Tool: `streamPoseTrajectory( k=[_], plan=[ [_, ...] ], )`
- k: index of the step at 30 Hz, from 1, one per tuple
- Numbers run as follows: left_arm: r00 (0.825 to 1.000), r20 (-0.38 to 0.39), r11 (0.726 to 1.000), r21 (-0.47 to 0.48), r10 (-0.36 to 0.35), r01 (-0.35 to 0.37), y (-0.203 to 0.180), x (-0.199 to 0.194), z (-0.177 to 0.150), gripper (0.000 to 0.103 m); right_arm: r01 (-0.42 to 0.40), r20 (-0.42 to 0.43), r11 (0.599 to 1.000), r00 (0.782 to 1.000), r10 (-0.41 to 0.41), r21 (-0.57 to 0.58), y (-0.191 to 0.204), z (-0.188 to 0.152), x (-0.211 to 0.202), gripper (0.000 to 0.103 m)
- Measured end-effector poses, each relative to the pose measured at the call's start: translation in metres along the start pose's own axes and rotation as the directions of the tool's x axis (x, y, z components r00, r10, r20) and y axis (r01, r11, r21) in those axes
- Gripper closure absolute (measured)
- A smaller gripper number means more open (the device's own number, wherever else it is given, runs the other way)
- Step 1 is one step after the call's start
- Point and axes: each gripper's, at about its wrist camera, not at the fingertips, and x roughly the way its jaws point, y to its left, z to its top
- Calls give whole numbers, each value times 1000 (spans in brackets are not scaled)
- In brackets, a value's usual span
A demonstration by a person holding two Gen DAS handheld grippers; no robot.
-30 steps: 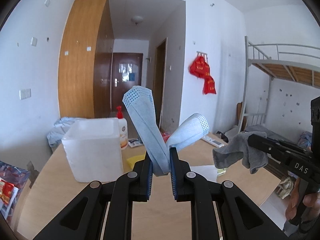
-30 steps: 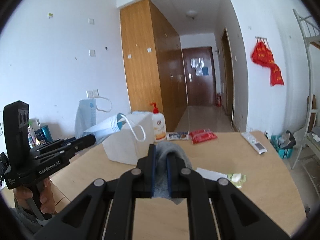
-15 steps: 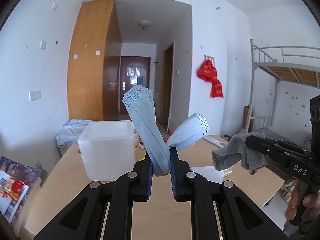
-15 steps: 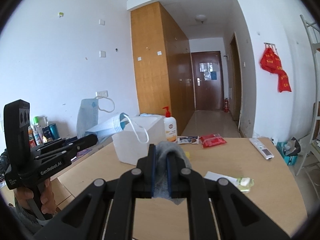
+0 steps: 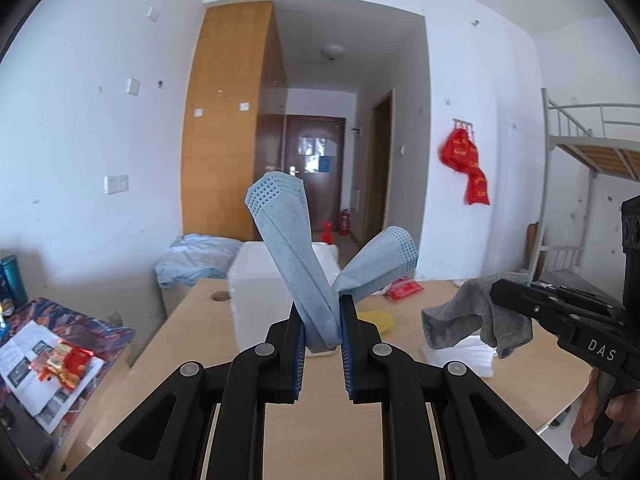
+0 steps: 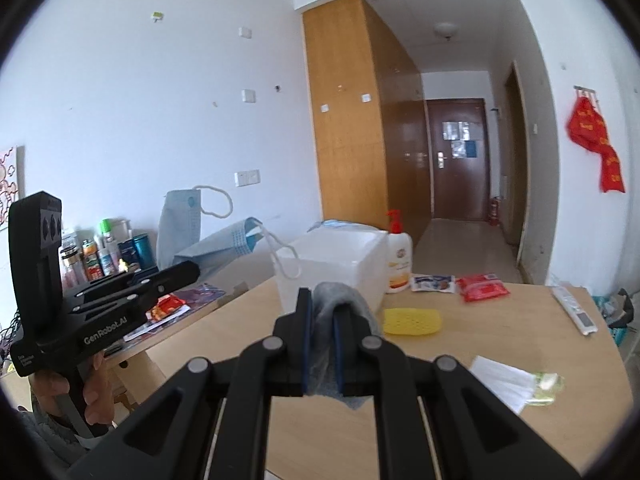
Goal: Organize soft objects
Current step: 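Lift the mask and sock and carry both toward the white foam box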
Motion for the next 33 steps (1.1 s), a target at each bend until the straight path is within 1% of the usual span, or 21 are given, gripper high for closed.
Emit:
streamPoseTrajectory(
  k=[7,12,23,33],
  plan=[
    [999,-1,998,-18,52,-52,20,-4,0,86,-63,-14,998,998,63,-17,18,2,18,91],
    [998,-4,998,-20,61,-61,25,-2,0,87,-89,-19,996,996,88,-24,26,5,26,91],
    [999,-11,999,-18,48,-48,26,8,4,87,-86,-25,996,996,85,-22,23,12,36,91],
    [998,-37,999,-12,44,-45,32,43,11,87,-86,-42,996,995,85,-12,18,24,64,91]
  ],
)
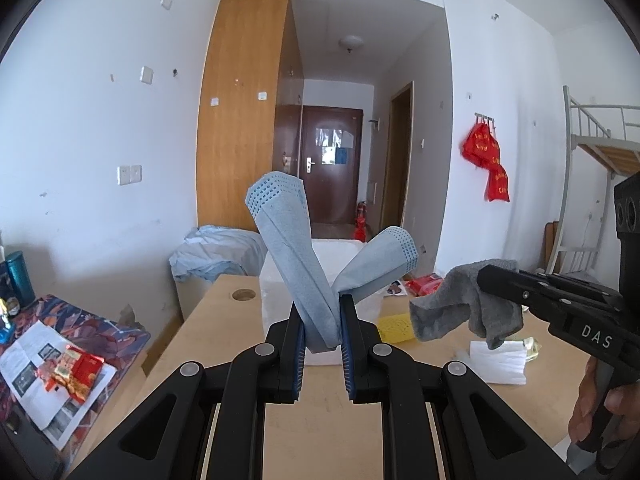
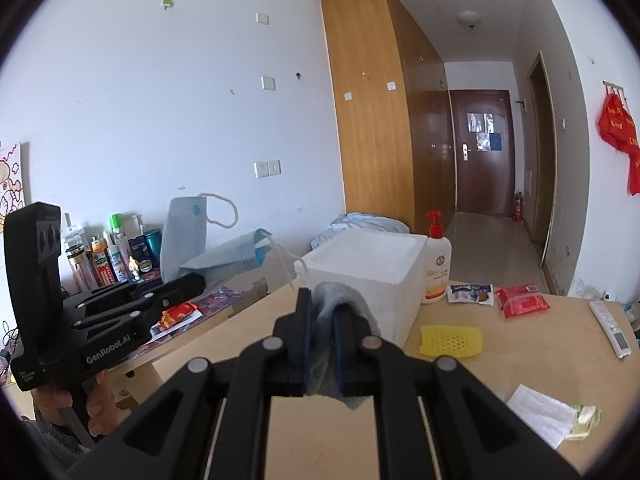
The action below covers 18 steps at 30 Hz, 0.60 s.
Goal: Organize soft objects
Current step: 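Lift the mask and sock and carry both toward the white foam box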
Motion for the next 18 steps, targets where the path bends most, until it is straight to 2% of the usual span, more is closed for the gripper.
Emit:
streamPoseTrajectory(
  k=[18],
  plan=[
    [999,-20,1000,10,-27,28,10,75,36,86,37,-24,999,999,-38,-31,-21,42,52,91]
  ],
)
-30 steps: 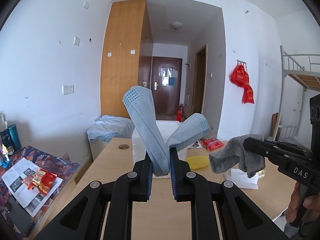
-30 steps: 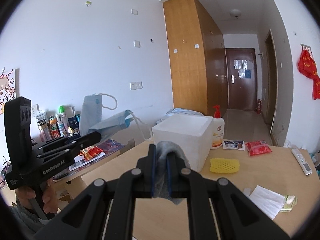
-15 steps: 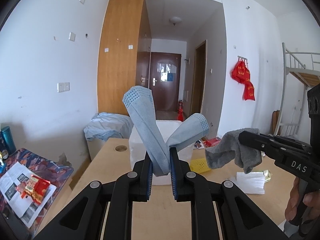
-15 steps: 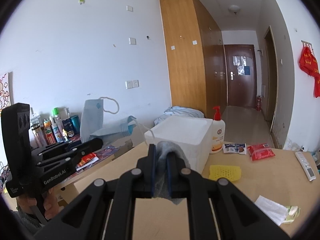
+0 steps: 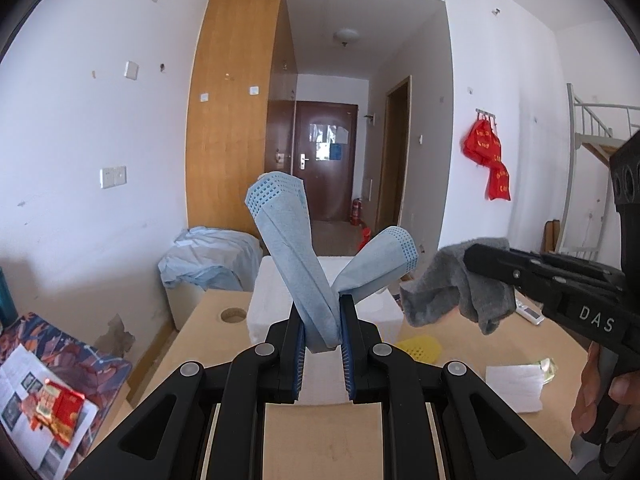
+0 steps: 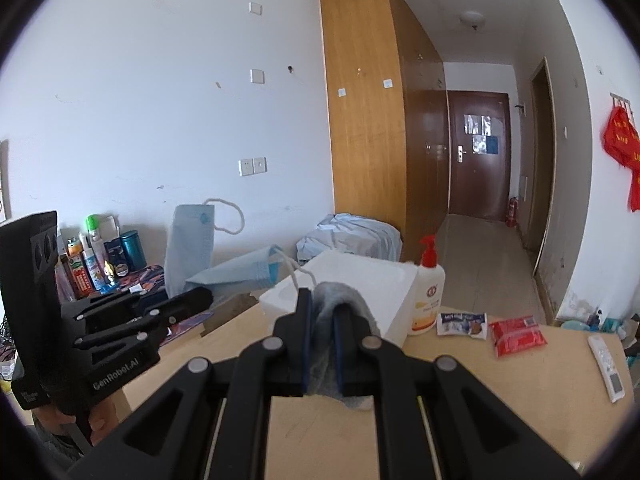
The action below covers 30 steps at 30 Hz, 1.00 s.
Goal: Organize soft objects
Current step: 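Lift the mask and sock and carry both toward the white foam box, then open the left tool to drop the blue mask into the foam box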
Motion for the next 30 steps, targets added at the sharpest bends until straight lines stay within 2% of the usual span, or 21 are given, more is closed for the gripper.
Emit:
streamPoseTrajectory(
  k=[9,17,24,30],
  plan=[
    [1000,-12,1000,1,2,-2,6,34,15,87,-18,1,1000,1000,18,-24,-10,24,28,91],
    [999,-45,1000,2,-2,2,12,68,28,86,-33,-23,999,999,32,-29,-20,29,60,91],
    [993,-99,998,-15,-59,58,19,103,35,87,-33,-24,999,999,33,-32,-28,33,76,91],
    [983,-166,997,5,-75,77,19,137,30,86,-27,-11,999,1000,27,-30,-34,33,74,91]
  ],
)
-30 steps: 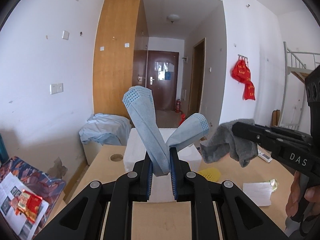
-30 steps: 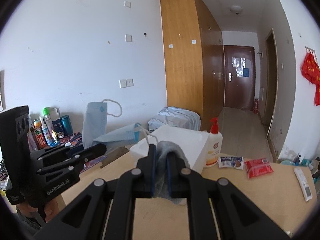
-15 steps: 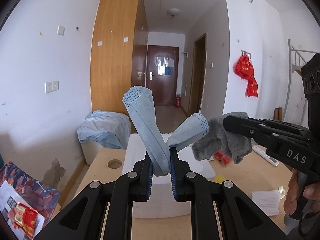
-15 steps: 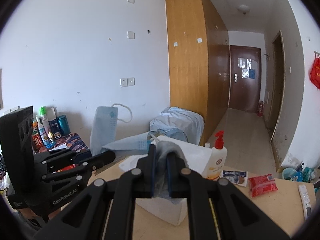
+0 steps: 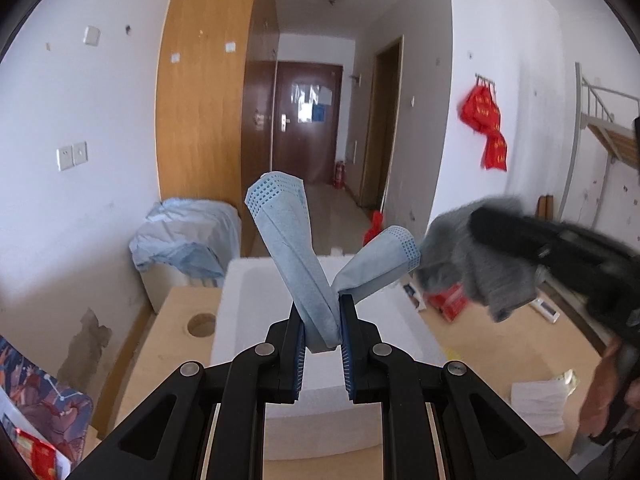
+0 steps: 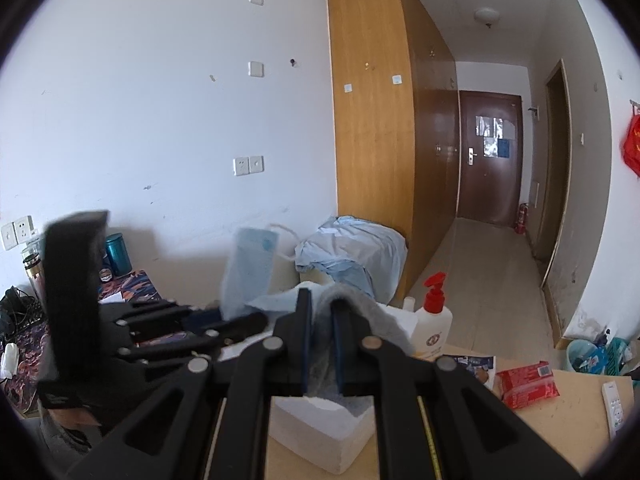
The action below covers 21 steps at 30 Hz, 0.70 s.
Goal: Organize soft objects
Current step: 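Open the left tool to drop the blue mask into the foam box, then lower the grey sock into the foam box with the right tool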
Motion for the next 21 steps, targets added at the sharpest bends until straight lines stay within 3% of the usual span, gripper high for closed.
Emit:
streamPoseTrajectory(
  k=[5,7,9,12,21],
  plan=[
    [1000,-25,1000,20,15,-15,1,15,-6,85,5,12,1000,1000,-5,6,-2,-1,-2,91],
    [999,-21,999,29,33,-32,1,17,-7,76,2,9,1000,1000,-2,9,-3,-2,-2,91],
    [998,-10,998,30,55,-55,1,16,-7,49,3,2,1000,1000,-3,10,-3,-3,-1,91],
    [997,31,997,24,77,-78,4,8,-10,21,1,0,1000,1000,-1,10,-4,0,1,91],
    [994,56,996,-20,93,-92,18,-10,-18,19,-8,-11,1000,1000,8,11,-2,4,11,91]
  ],
)
